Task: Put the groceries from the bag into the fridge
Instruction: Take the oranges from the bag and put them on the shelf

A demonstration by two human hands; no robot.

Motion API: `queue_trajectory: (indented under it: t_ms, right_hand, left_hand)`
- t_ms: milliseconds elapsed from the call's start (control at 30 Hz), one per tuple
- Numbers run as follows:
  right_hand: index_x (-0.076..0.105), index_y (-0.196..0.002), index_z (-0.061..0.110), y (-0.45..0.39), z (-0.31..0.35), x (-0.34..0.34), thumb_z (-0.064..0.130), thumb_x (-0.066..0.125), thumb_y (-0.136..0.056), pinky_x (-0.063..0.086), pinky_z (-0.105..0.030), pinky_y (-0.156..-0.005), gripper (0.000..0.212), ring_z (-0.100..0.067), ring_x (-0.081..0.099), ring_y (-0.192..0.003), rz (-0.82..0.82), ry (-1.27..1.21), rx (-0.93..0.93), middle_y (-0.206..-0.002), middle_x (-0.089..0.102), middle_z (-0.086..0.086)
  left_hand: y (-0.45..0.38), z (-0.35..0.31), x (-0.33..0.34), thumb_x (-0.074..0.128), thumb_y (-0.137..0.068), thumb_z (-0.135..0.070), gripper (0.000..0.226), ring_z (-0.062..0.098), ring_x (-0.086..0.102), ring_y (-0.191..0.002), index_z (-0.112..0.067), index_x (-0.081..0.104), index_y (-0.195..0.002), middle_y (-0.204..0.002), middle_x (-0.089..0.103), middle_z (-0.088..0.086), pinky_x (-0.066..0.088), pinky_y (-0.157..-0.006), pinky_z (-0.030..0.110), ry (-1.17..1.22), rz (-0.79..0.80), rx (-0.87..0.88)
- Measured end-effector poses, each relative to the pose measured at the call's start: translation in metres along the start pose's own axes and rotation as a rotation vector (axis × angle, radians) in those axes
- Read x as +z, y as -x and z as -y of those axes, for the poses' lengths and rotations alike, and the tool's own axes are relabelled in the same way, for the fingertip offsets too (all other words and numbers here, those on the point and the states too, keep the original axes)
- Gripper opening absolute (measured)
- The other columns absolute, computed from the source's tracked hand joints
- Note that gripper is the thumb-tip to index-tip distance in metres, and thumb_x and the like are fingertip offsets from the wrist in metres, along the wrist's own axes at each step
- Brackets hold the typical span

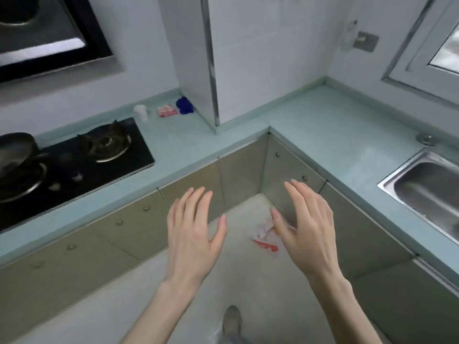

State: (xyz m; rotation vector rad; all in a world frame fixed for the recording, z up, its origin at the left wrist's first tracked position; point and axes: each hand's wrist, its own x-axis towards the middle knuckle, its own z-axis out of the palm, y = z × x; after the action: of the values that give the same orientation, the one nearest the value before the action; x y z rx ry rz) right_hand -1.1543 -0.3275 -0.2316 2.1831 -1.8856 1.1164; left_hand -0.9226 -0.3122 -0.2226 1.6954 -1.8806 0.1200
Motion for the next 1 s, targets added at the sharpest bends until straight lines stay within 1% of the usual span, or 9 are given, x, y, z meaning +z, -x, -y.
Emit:
queue_trajectory:
  t_ms: [167, 267, 500, 567, 667, 767, 833, 933, 1000]
  right_hand:
    - [0.056, -0.144, 0.01, -0.011, -0.037, 0.027, 0.036, 0.068, -0.098, 0.04, -0.048, -0.116, 0.054, -0.028, 0.052, -0.14, 0.017, 0.117, 0.119, -0.152, 0.054, -0.007]
    - [0.055, -0.145, 0.012, -0.013, -0.058, 0.042, 0.033, 0.071, -0.097, 0.04, -0.048, -0.116, 0.054, -0.027, 0.052, -0.139, 0.018, 0.133, 0.189, -0.152, 0.053, -0.005]
    - [0.058, -0.142, 0.013, -0.015, -0.126, 0.102, 0.038, 0.062, -0.099, 0.042, -0.042, -0.113, 0.05, -0.024, 0.055, -0.134, 0.028, 0.115, 0.314, -0.151, 0.054, -0.003]
    - [0.057, -0.143, 0.014, -0.009, -0.151, 0.129, 0.037, 0.062, -0.099, 0.041, -0.039, -0.113, 0.049, -0.023, 0.056, -0.134, 0.048, 0.09, 0.351, -0.152, 0.053, -0.002]
    - [0.053, -0.145, 0.014, 0.003, -0.19, 0.176, 0.03, 0.068, -0.098, 0.044, -0.039, -0.112, 0.052, -0.022, 0.054, -0.138, 0.066, 0.038, 0.406, -0.156, 0.049, -0.002]
    - [0.05, -0.146, 0.011, 0.02, -0.229, 0.227, 0.032, 0.067, -0.096, 0.045, -0.04, -0.112, 0.056, -0.021, 0.051, -0.141, 0.089, 0.002, 0.459, -0.158, 0.047, -0.003]
    - [0.048, -0.148, 0.012, 0.035, -0.257, 0.263, 0.034, 0.065, -0.097, 0.044, -0.039, -0.113, 0.058, -0.02, 0.05, -0.142, 0.108, 0.004, 0.462, -0.158, 0.046, -0.003]
    - [0.046, -0.15, 0.013, 0.063, -0.295, 0.317, 0.032, 0.068, -0.096, 0.041, -0.037, -0.115, 0.062, -0.019, 0.049, -0.143, 0.144, 0.01, 0.44, -0.159, 0.045, -0.002]
    - [0.044, -0.152, 0.016, 0.081, -0.32, 0.354, 0.031, 0.069, -0.096, 0.041, -0.037, -0.116, 0.063, -0.017, 0.046, -0.145, 0.162, 0.001, 0.422, -0.16, 0.044, 0.001]
  left_hand:
    - [-0.048, 0.003, 0.059, 0.061, -0.099, -0.033, 0.048, 0.026, 0.042, -0.144, -0.009, 0.056, -0.14, -0.146, 0.054, 0.007, 0.034, -0.118, 0.05, 0.091, 0.077, 0.05]
    - [-0.066, 0.003, 0.1, 0.062, -0.098, -0.031, 0.048, 0.025, 0.042, -0.145, -0.009, 0.056, -0.14, -0.146, 0.054, 0.006, 0.035, -0.117, 0.049, 0.154, 0.112, 0.081]
    - [-0.081, -0.003, 0.216, 0.058, -0.098, -0.031, 0.046, 0.025, 0.046, -0.141, -0.008, 0.057, -0.138, -0.143, 0.056, 0.006, 0.037, -0.116, 0.041, 0.242, 0.235, 0.095]
    - [-0.081, -0.003, 0.255, 0.058, -0.098, -0.031, 0.046, 0.025, 0.047, -0.141, -0.008, 0.057, -0.139, -0.143, 0.056, 0.006, 0.038, -0.116, 0.042, 0.259, 0.275, 0.086]
    - [-0.082, 0.0, 0.316, 0.057, -0.099, -0.031, 0.047, 0.023, 0.047, -0.141, -0.008, 0.057, -0.139, -0.144, 0.056, 0.005, 0.038, -0.117, 0.041, 0.288, 0.328, 0.093]
    - [-0.075, 0.01, 0.384, 0.056, -0.1, -0.032, 0.047, 0.021, 0.045, -0.142, -0.009, 0.056, -0.141, -0.145, 0.055, 0.005, 0.036, -0.119, 0.04, 0.282, 0.373, 0.119]
    - [-0.065, 0.019, 0.432, 0.054, -0.1, -0.034, 0.047, 0.021, 0.044, -0.142, -0.009, 0.056, -0.14, -0.144, 0.055, 0.005, 0.036, -0.119, 0.039, 0.272, 0.401, 0.116]
    - [-0.042, 0.032, 0.502, 0.053, -0.1, -0.035, 0.046, 0.02, 0.045, -0.141, -0.01, 0.057, -0.139, -0.143, 0.056, 0.004, 0.03, -0.121, 0.032, 0.255, 0.439, 0.127]
    - [-0.022, 0.041, 0.548, 0.053, -0.1, -0.036, 0.046, 0.02, 0.044, -0.141, -0.011, 0.057, -0.139, -0.143, 0.055, 0.003, 0.028, -0.121, 0.03, 0.261, 0.452, 0.148]
